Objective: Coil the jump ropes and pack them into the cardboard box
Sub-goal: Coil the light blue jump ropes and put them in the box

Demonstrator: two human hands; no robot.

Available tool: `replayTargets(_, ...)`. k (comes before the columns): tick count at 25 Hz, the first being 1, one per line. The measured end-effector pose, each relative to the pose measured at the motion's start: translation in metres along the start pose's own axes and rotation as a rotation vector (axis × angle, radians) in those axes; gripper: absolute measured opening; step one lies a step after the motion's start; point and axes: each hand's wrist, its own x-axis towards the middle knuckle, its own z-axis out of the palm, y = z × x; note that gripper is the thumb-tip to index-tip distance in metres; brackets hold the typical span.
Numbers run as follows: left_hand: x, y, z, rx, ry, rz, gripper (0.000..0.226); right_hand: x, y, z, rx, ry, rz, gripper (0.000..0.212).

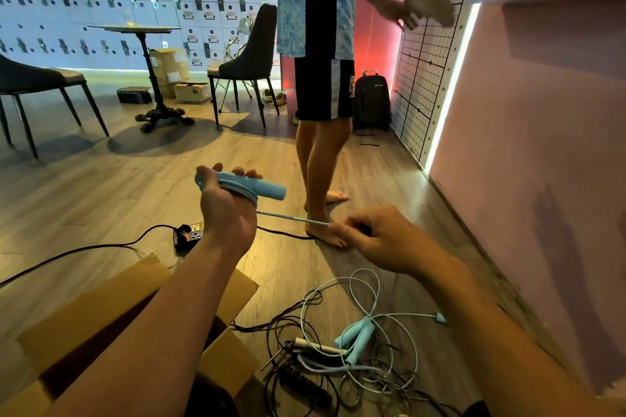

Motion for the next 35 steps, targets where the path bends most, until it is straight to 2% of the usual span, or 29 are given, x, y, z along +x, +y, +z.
replayTargets(4,-0.003,-0.014,-0.003,0.704,-0.23,0.221,0.021,0.004,0.002,0.003,-0.031,0.09,-0.086,0.03)
replayTargets(6,-0.01,-0.023,-0.002,0.967,-0.38,0.219,0.022,0.004,0.005,0.003,-0.075,0.19,-0.138,0.036)
replayTargets(8,-0.019,-0.03,0.0,1.157,-0.496,0.089,0.027,0.003,0.007,0.001,-0.138,0.288,-0.208,0.038)
replayTargets(10,-0.029,-0.033,0.004,1.278,-0.585,-0.159,0.041,0.001,0.008,-0.001,-0.195,0.362,-0.242,0.043)
replayTargets(12,-0.038,-0.034,0.006,1.307,-0.715,-0.433,0.066,0.0,0.007,-0.002,-0.241,0.412,-0.226,0.049)
replayTargets(15,-0.047,-0.034,0.012,1.261,-0.896,-0.699,0.084,0.001,0.009,-0.001,-0.272,0.454,-0.174,0.048)
replayTargets(18,-0.055,-0.031,0.02,1.105,-0.912,-0.812,0.079,0.0,0.007,-0.002,-0.246,0.473,-0.112,0.046)
replayTargets(20,-0.056,-0.027,0.022,0.88,-0.879,-0.86,0.073,-0.001,0.003,-0.003,-0.129,0.467,-0.069,0.045)
replayTargets(22,-0.052,-0.02,0.023,0.519,-0.867,-0.858,0.069,0.0,0.002,-0.002,0.007,0.456,-0.016,0.041)
replayTargets(25,-0.042,-0.01,0.024,-0.067,-0.792,-0.743,0.059,0.003,0.009,0.001,0.093,0.326,0.058,0.041)
replayTargets(27,-0.034,-0.006,0.023,-0.271,-0.649,-0.591,0.046,0.003,0.015,0.004,0.048,0.212,0.082,0.035)
replayTargets(30,-0.022,-0.001,0.017,-0.256,-0.393,-0.278,0.036,0.005,0.018,0.007,0.029,0.13,0.091,0.039)
replayTargets(33,-0.015,-0.003,0.015,-0.187,-0.145,-0.099,0.034,0.005,0.015,0.011,0.003,0.022,0.104,0.035)
replayTargets(35,-0.011,-0.004,0.014,-0.078,-0.048,-0.003,0.028,0.005,0.011,0.015,-0.053,-0.048,0.071,0.03)
